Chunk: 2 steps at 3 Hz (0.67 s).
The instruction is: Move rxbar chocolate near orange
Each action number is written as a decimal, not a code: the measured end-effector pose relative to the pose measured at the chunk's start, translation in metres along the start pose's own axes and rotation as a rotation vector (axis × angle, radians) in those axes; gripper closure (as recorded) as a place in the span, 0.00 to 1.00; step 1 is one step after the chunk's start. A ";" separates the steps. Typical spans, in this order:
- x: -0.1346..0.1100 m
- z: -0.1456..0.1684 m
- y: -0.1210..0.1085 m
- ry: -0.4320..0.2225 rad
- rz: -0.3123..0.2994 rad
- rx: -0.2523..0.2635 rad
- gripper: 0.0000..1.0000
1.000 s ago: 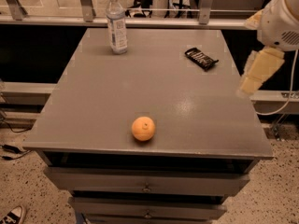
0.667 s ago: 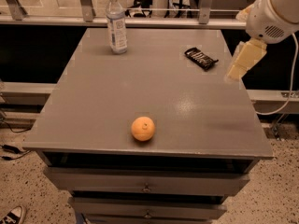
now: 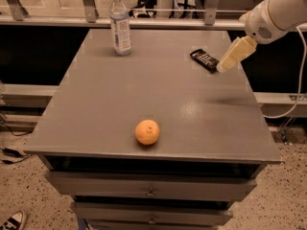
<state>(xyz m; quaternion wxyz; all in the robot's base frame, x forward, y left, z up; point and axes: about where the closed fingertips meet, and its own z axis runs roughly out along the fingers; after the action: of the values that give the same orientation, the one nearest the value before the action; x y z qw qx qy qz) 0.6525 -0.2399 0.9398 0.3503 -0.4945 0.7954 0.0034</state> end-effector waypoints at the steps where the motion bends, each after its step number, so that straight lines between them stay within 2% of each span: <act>1: 0.012 0.039 -0.030 -0.057 0.131 -0.017 0.00; 2: 0.020 0.061 -0.037 -0.073 0.194 -0.036 0.00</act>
Offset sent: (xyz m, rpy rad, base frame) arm 0.0760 -0.0209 -0.0586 0.2348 0.0819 -0.1449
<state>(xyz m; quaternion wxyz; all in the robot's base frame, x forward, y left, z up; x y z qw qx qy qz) 0.7100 -0.2528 0.8954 0.3683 -0.4211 0.8260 0.0694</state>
